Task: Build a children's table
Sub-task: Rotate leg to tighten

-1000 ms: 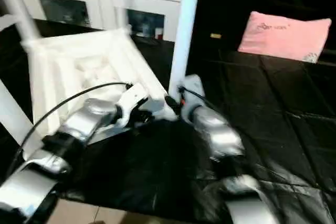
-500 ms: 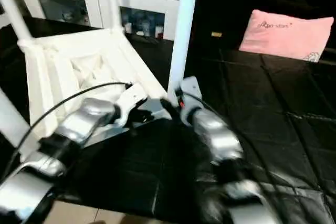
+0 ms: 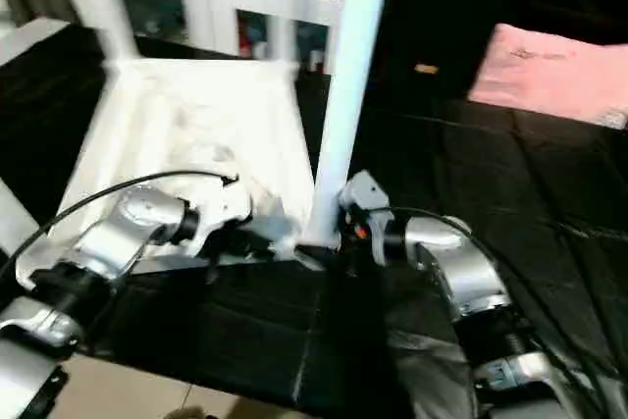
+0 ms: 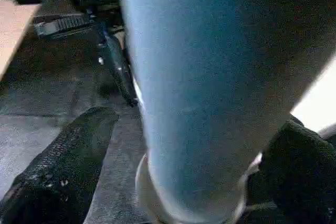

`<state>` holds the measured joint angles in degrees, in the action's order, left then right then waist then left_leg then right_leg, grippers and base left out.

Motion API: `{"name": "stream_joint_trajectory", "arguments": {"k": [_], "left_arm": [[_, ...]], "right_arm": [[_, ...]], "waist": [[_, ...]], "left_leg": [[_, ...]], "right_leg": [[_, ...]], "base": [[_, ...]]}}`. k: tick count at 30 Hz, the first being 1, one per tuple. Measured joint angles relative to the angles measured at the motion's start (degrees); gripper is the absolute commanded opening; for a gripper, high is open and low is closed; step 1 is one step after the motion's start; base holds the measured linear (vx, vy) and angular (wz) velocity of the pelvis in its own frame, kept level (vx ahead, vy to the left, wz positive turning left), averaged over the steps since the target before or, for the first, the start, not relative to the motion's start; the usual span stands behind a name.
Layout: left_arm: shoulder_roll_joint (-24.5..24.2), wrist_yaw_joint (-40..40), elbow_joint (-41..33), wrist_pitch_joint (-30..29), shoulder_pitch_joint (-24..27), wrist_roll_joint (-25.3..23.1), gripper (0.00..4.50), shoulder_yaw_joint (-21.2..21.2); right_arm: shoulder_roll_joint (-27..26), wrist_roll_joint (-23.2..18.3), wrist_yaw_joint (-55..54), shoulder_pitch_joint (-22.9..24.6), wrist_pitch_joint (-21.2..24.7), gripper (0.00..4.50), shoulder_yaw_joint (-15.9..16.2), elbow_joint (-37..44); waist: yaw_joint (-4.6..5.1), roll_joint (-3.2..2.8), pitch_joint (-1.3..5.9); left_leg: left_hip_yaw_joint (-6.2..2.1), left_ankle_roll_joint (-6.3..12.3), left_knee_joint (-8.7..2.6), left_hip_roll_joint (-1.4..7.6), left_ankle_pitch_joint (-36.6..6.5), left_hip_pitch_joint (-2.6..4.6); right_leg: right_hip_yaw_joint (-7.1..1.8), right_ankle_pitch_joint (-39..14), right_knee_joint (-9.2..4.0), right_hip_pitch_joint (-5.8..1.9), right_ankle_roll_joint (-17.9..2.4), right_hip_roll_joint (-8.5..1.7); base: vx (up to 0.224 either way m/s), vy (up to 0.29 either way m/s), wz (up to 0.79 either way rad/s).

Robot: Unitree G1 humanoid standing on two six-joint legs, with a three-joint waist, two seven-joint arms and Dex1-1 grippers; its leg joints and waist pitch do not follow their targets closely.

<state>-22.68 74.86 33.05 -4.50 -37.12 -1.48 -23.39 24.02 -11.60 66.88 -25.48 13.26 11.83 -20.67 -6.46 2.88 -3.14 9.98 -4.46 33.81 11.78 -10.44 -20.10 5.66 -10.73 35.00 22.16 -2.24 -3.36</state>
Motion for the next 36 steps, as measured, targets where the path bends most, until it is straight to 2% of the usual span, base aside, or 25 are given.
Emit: {"name": "stream_joint_trajectory", "arguments": {"k": [5, 6, 9, 22, 25, 28, 32, 36], "left_arm": [[-1.41, 4.41, 0.0, 2.71, 0.0, 0.08, 0.0, -0.99], [-1.66, 5.2, 0.0, 3.41, 0.0, 0.08, 0.0, -1.23], [-2.4, 6.57, 0.0, 4.67, -0.01, 0.08, 0.0, -1.41], [-2.82, 8.48, 0.27, 6.26, -0.01, 0.08, 0.0, -1.44], [-2.83, 8.88, 0.3, 6.7, -0.01, 0.08, 0.0, -1.52], [-2.82, 9.08, 0.4, 7.06, -0.01, 0.08, 0.0, -1.59], [-2.72, 9.12, 0.47, 7.2, 0.02, 0.04, 0.0, -1.59], [-2.05, 8.46, 0.44, 5.15, 0.1, 0.05, 0.0, -1.38]], "right_arm": [[1.4, -0.6, 7.32, -0.39, -0.93, 4.47, 2.34, -0.56], [1.41, -1.18, 8.86, -0.38, -0.86, 4.21, 2.76, -0.8], [1.46, -2.04, 11.28, -0.42, 0.04, 4.07, 3.29, -0.89], [2.2, -3.87, 15.06, -1.3, 1.39, 2.96, 3.05, -2.11], [2.21, -3.87, 15.41, -1.3, 1.6, 2.82, 2.98, -2.13], [2.18, -3.89, 15.57, -1.3, 1.74, 2.47, 2.95, -2.12], [2.04, -3.89, 15.33, -1.12, 1.66, 2.2, 2.58, -1.89], [1.78, -3.9, 13.75, 0.28, 1.93, 2.12, 1.84, -0.26]], "waist": [[-0.18, 0.01, 0.0], [-0.22, 0.0, 0.0], [-0.28, 0.01, 0.0], [-0.35, 0.0, 0.0], [-0.47, 0.0, 0.0], [-0.58, -0.01, 0.0], [-0.68, -0.02, 0.01], [-0.73, -0.03, 0.02]], "left_leg": [[0.0, 0.0, -0.01, 0.01, 0.0, 0.0], [0.0, 0.0, -0.01, 0.01, 0.0, 0.0], [0.0, 0.0, 0.0, 0.01, 0.0, -0.01], [0.0, 0.02, -0.01, 0.01, -0.02, 0.0], [0.0, 0.02, 0.0, 0.01, -0.02, 0.0], [0.0, 0.02, 0.0, 0.01, -0.02, 0.0], [0.0, 0.01, 0.0, 0.01, -0.02, 0.02], [0.0, 0.01, 0.0, 0.01, -0.02, 0.07]], "right_leg": [[0.0, -0.02, 0.01, 0.0, 0.04, 0.0], [0.0, -0.03, 0.01, 0.0, 0.04, 0.0], [0.0, -0.03, 0.01, 0.0, 0.05, 0.0], [0.01, -0.05, 0.02, 0.0, 0.05, 0.0], [0.01, -0.05, 0.01, 0.0, 0.05, 0.0], [0.01, -0.05, 0.02, -0.01, 0.05, 0.0], [0.01, -0.05, 0.02, -0.02, 0.05, 0.0], [0.01, -0.04, 0.03, -0.06, 0.04, 0.0]], "base": [[0.0, 0.0, 0.0], [0.0, 0.0, 0.0], [0.0, 0.0, 0.0], [0.0, 0.0, 0.0], [0.0, 0.0, 0.0], [0.0, 0.0, 0.0], [0.0, 0.0, 0.0], [0.0, 0.0, 0.0]]}}
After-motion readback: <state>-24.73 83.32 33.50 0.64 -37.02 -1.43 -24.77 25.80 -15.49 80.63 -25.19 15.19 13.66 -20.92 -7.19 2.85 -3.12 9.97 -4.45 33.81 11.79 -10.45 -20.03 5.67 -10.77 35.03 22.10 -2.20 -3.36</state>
